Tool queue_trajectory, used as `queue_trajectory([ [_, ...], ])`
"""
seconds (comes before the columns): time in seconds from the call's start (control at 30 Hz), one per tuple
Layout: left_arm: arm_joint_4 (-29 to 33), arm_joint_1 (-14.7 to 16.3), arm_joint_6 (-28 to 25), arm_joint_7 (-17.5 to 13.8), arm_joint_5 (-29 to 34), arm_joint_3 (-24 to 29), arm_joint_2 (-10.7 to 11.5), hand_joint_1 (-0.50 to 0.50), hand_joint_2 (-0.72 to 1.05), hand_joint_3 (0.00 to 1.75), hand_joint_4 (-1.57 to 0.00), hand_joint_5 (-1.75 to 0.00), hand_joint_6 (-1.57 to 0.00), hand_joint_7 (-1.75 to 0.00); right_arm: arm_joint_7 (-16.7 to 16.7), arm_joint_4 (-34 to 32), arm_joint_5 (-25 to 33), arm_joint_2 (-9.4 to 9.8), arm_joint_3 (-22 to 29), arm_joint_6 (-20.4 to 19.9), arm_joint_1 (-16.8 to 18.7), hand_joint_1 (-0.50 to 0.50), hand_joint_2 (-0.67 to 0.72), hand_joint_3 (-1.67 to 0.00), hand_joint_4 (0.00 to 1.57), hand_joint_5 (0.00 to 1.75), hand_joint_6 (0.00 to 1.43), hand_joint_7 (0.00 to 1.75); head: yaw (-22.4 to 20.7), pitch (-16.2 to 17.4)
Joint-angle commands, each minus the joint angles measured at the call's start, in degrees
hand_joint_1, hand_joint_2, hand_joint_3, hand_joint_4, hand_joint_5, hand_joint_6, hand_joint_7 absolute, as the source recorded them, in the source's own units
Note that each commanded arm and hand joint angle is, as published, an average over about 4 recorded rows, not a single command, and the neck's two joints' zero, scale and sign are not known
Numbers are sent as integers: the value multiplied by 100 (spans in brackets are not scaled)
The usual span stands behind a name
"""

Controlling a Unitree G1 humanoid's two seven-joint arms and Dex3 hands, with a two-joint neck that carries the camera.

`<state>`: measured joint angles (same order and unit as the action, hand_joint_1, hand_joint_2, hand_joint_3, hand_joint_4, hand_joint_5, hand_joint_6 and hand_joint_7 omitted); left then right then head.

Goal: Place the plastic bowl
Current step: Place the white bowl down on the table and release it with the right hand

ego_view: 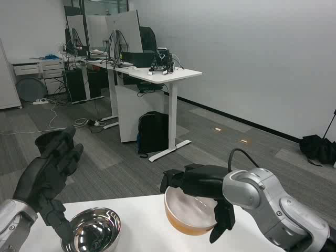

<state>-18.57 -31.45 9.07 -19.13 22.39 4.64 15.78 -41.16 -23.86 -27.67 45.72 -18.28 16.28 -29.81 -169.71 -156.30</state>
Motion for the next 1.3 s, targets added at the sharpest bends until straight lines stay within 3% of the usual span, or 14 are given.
queue_trajectory([
  [0.03, -446, -177, 535, 103, 213, -69, -189, -50, -72, 6, 0, 0, 0, 0, 82, 13, -4, -142, 87, -160, -209, -38, -63, -159, 157, 90, 117, 126, -52, 164],
  [0.47, -446, -160, 568, 103, 239, -73, -194, -50, -72, 4, 0, 0, 0, 0, 82, 13, -109, -168, 61, -169, -194, -38, -65, -159, 157, 87, 117, 126, -46, 117],
  [0.7, -446, -116, 579, 103, 261, -73, -198, -50, -72, 9, 0, 0, 0, 0, 82, 246, -454, -265, -242, -191, 24, -38, -62, -159, 157, 97, 112, 133, 111, 750],
  [0.8, -446, -116, 579, 103, 285, -91, -196, -50, -72, 7, 0, 0, 0, 0, 82, 442, -687, -351, -431, -292, 160, -38, -60, -159, 157, 104, 105, 136, 192, 1058],
  [0.93, -446, -116, 579, 103, 325, -130, -183, -50, -72, 2, 0, 0, 0, 0, 82, 714, -1041, -493, -620, -435, 325, -38, -60, -159, 151, 124, 81, 154, 248, 1291],
  [1.03, -446, -111, 583, 103, 340, -155, -181, -50, -72, 4, 0, 0, 0, 0, 82, 974, -1146, -621, -712, -536, 465, -38, -60, -159, 147, 136, 69, 155, 270, 1425],
  [1.13, -441, -94, 587, 103, 345, -166, -181, -50, -72, 2, 0, 0, 0, 0, 82, 1217, -1192, -731, -748, -653, 595, -38, -59, -155, 144, 158, 76, 157, 273, 1491],
  [1.2, -437, -85, 587, 103, 345, -166, -178, -50, -72, 4, 0, 0, 0, 0, 84, 1253, -1258, -781, -730, -653, 670, -38, -56, -151, 143, 158, 79, 154, 290, 1538],
  [1.3, -437, -81, 587, 103, 349, -166, -176, -50, -72, 9, 0, 0, 0, 0, 90, 1292, -1306, -827, -699, -653, 766, -38, -51, -151, 136, 148, 64, 147, 304, 1582],
])
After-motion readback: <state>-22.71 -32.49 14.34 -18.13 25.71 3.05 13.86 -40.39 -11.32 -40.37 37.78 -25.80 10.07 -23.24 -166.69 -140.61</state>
